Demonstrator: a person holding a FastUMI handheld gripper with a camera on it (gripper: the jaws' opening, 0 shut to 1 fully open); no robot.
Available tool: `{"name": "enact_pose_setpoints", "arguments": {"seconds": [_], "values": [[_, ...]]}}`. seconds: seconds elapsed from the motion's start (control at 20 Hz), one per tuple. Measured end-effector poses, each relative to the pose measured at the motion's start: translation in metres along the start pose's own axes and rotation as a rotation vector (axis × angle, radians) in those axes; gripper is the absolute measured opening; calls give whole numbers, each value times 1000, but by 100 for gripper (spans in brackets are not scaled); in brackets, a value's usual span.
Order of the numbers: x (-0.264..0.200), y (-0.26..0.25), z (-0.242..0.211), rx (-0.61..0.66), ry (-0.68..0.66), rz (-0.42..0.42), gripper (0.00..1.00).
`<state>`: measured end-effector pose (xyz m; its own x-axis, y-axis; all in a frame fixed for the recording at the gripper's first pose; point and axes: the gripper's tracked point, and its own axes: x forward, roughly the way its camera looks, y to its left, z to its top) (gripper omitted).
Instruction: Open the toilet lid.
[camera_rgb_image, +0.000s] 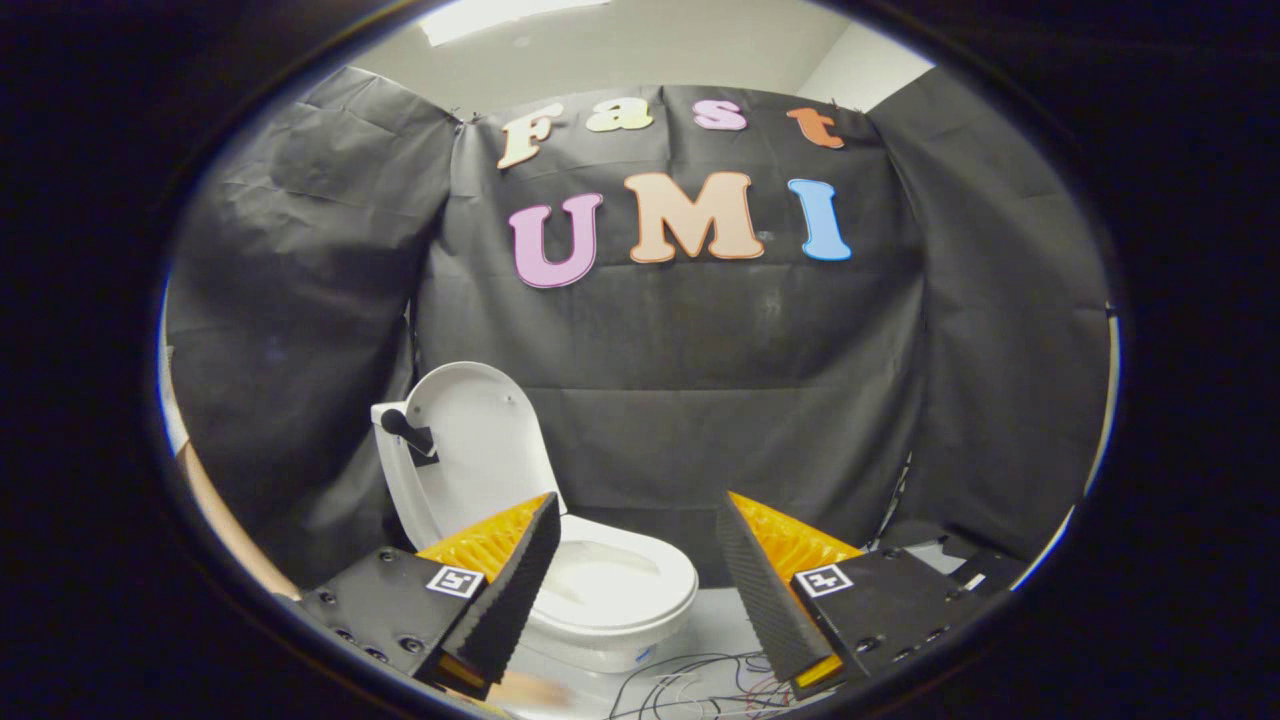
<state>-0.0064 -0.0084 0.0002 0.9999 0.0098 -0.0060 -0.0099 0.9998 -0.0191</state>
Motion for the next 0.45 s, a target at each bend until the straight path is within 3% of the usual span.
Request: {"name": "enact_pose_setpoints", "arguments": {"seconds": [0.45], "values": [[1, 1, 0, 0, -1, -2, 97]]}}
